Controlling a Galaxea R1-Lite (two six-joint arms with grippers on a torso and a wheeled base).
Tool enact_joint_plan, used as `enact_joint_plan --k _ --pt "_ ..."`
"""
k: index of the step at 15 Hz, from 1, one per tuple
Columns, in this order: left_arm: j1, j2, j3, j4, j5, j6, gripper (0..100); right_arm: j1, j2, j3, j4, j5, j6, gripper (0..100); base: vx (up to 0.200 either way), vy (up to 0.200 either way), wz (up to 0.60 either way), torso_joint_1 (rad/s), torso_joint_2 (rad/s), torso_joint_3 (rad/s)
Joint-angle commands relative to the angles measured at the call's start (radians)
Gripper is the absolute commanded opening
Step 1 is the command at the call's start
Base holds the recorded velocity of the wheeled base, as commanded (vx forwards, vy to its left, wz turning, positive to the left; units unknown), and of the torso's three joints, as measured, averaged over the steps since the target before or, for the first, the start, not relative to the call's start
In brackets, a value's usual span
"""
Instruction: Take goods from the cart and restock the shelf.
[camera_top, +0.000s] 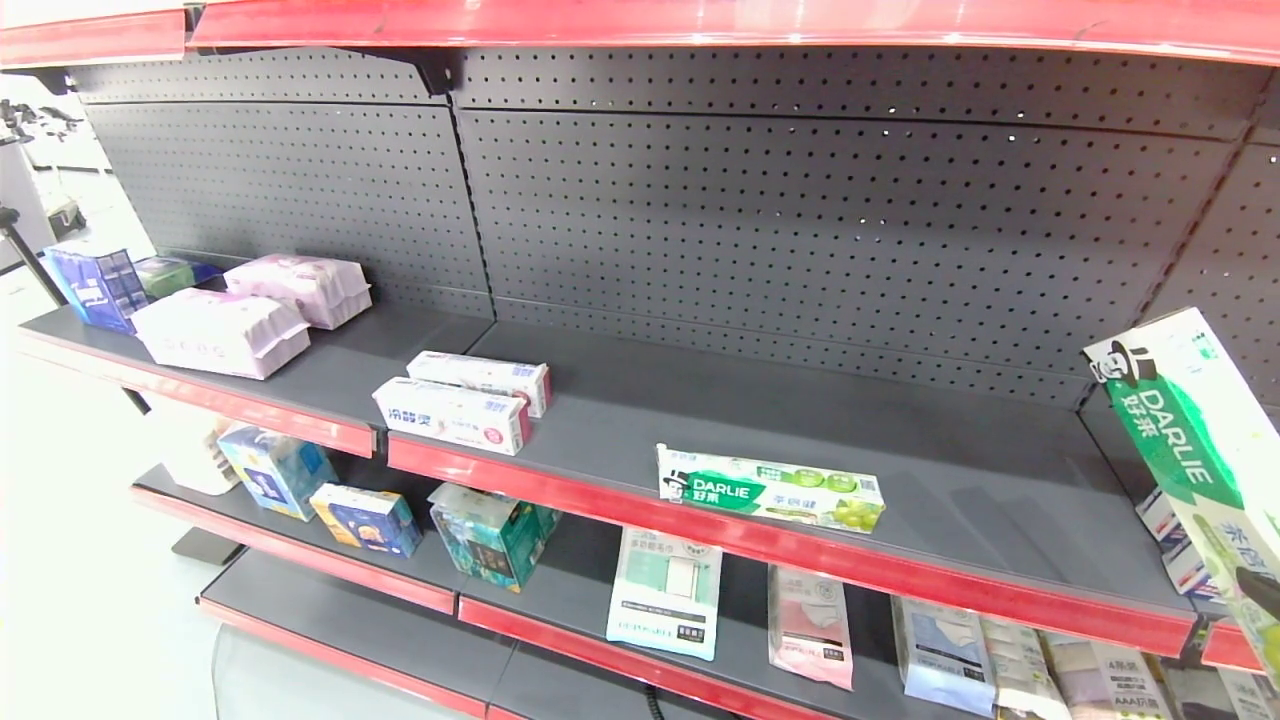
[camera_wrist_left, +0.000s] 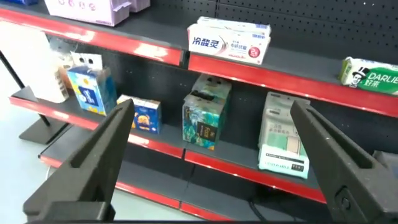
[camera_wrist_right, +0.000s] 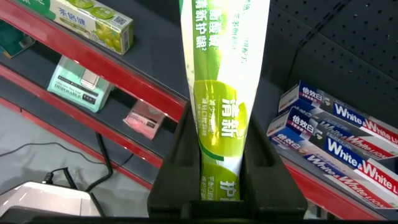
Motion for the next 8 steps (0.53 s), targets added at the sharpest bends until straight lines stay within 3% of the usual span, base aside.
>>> enact_joint_plan --k 1,5,8 --pt "0.000 -0.002 0.000 -0.001 0.009 -0.009 100 0.004 0.032 -0.010 -0.002 0.001 -0.004 0 0.000 0.000 0.00 0.000 0.00 0.000" --pt "0.000 -0.002 0.000 -0.002 0.031 -0.028 100 0.007 0.159 -0.039 -0.004 0.021 -0.108 0 0.000 0.000 0.00 0.000 0.00 0.000" --pt "0.000 -0.002 0.000 -0.002 0.031 -0.028 100 0.007 0.328 -0.133 -0.028 0.122 -0.153 0 0.000 0.000 0.00 0.000 0.00 0.000"
